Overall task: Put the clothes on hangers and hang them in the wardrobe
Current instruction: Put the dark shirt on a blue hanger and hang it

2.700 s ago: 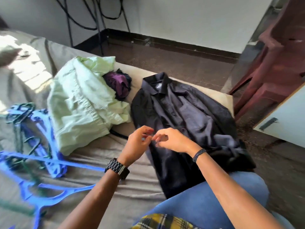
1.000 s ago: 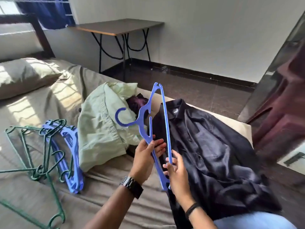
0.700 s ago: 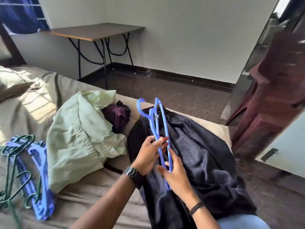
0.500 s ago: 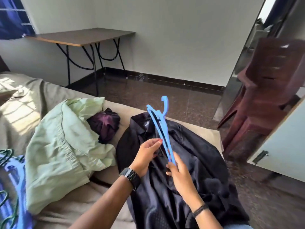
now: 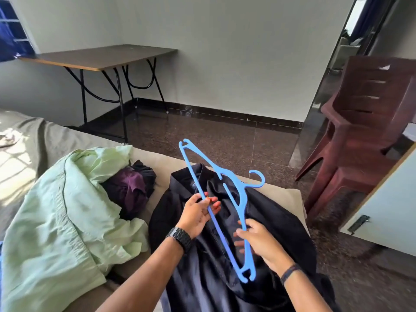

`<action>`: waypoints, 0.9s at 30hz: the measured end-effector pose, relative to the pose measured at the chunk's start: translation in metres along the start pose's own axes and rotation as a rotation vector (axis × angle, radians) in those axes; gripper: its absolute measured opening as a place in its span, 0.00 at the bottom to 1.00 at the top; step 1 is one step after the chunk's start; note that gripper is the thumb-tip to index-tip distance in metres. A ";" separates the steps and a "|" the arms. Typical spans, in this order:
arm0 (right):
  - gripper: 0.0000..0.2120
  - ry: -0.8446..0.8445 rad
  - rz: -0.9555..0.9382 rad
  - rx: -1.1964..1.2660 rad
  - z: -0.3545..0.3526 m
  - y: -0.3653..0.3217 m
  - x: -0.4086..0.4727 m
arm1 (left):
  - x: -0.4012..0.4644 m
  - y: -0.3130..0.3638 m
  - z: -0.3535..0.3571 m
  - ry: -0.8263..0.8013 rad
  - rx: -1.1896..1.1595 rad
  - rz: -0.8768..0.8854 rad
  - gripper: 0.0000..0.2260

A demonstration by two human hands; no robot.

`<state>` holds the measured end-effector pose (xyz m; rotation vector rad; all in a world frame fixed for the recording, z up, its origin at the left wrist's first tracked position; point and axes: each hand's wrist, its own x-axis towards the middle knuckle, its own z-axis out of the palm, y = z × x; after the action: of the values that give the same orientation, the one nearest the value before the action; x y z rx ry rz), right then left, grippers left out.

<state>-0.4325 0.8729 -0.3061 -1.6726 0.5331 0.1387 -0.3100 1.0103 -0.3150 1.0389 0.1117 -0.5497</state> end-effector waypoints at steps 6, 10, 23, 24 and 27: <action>0.09 0.353 -0.220 -0.418 -0.020 -0.016 0.058 | 0.028 -0.002 -0.002 0.031 0.301 -0.070 0.03; 0.09 0.474 -0.312 -0.649 -0.050 -0.042 0.079 | 0.069 0.019 -0.031 0.302 0.722 0.093 0.06; 0.11 0.380 -0.503 -1.222 -0.063 -0.131 0.122 | 0.141 0.063 -0.106 0.202 1.600 0.173 0.18; 0.11 0.363 -0.506 -1.236 -0.062 -0.136 0.123 | 0.142 0.064 -0.106 0.198 1.587 0.180 0.16; 0.11 0.334 -0.533 -1.245 -0.062 -0.146 0.127 | 0.141 0.069 -0.110 0.182 1.530 0.237 0.10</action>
<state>-0.2723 0.7917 -0.2116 -3.0294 0.1907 -0.2701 -0.1374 1.0756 -0.3655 2.5478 -0.3370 -0.2468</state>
